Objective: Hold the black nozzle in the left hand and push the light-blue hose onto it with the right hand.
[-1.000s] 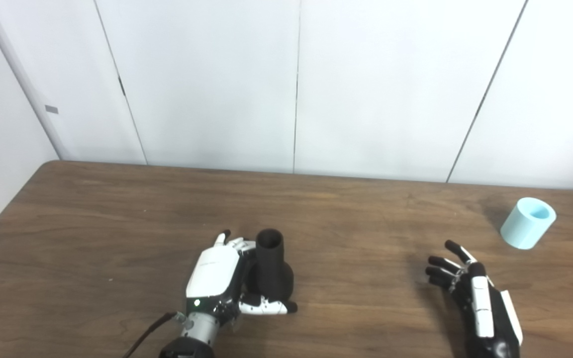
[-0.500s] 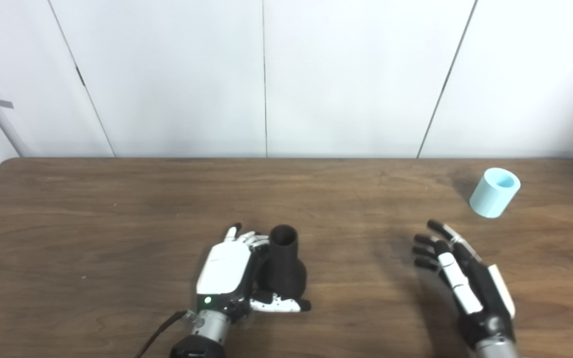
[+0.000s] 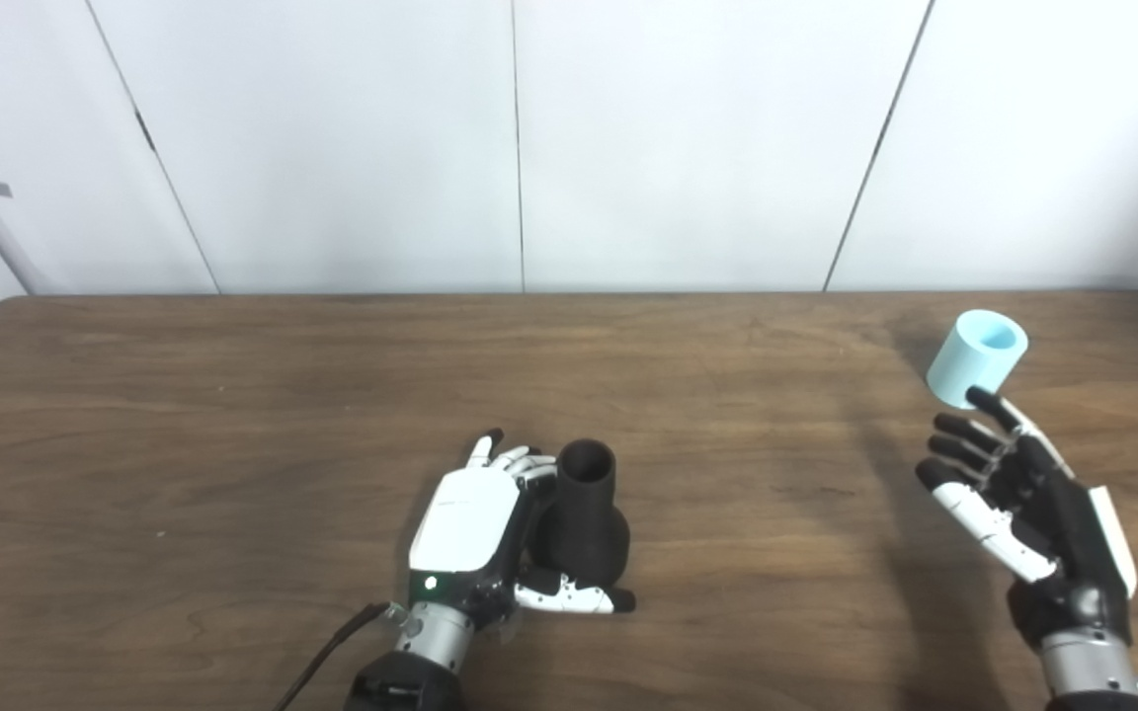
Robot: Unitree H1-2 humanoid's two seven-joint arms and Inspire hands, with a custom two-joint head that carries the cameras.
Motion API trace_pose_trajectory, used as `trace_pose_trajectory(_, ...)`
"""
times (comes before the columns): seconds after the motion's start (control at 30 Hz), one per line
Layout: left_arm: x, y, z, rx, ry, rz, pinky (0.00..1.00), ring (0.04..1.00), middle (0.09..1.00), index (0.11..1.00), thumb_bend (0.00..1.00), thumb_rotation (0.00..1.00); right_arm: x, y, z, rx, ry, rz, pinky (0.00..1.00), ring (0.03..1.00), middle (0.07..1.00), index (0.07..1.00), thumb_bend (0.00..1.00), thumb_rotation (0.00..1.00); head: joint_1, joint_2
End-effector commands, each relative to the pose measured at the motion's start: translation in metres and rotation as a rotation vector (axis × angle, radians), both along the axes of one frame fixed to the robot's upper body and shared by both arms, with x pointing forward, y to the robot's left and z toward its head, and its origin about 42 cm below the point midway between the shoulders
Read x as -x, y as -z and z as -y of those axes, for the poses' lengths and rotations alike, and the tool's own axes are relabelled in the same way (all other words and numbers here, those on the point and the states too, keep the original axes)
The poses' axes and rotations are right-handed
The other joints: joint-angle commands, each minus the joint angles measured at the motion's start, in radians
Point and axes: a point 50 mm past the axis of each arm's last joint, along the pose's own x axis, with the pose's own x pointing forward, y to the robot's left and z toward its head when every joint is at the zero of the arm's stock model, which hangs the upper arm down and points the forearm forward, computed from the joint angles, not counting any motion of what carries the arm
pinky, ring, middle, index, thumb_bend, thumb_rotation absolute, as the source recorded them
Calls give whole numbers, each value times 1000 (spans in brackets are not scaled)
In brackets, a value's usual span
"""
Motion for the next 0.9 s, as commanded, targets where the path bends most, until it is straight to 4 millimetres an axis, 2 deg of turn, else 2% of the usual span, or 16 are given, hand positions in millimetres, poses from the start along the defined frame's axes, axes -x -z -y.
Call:
trace_pose_trajectory(0.0, -3, -3, 4, -11, 18, 7, 1000, 857, 770, 484, 522, 48, -3, -26, 10, 74, 30, 70, 652, 727, 724, 798, 648, 267, -37, 16)
trace_pose_trajectory(0.13, -5, -5, 6, -8, 23, 5, 1000, 859, 770, 484, 522, 49, -6, -35, 18, 101, 63, 83, 613, 707, 722, 793, 660, 202, -56, 24)
trace_pose_trajectory(0.2, -5, -7, 7, -7, 26, 7, 1000, 859, 769, 485, 522, 49, -10, -38, 24, 155, 62, 102, 611, 703, 729, 801, 649, 197, -100, 32)
trace_pose_trajectory(0.27, -4, -8, 7, -6, 31, 9, 1000, 854, 766, 485, 522, 48, -14, -41, 31, 207, 77, 107, 646, 702, 729, 790, 666, 213, -118, 37)
trace_pose_trajectory(0.4, -4, -8, 6, -2, 32, 5, 1000, 852, 763, 485, 522, 48, -25, -50, 40, 296, 106, 121, 639, 680, 720, 772, 726, 261, -145, 46)
trace_pose_trajectory(0.53, -4, -6, 7, -2, 29, -4, 1000, 859, 765, 485, 522, 48, -41, -60, 52, 415, 129, 134, 566, 670, 734, 779, 761, 234, -170, 41)
trace_pose_trajectory(0.67, -4, -4, 8, -3, 33, -2, 1000, 853, 761, 484, 522, 48, -58, -73, 64, 575, 124, 119, 596, 672, 728, 778, 770, 237, -204, 30)
trace_pose_trajectory(0.77, -5, -3, 6, -4, 37, -2, 1000, 849, 759, 484, 522, 48, -71, -83, 68, 683, 135, 96, 622, 700, 758, 775, 788, 226, -247, 19)
trace_pose_trajectory(0.87, -6, 0, 3, -3, 43, -2, 1000, 848, 758, 484, 522, 47, -82, -93, 68, 789, 139, 76, 659, 744, 783, 773, 824, 174, -279, 11)
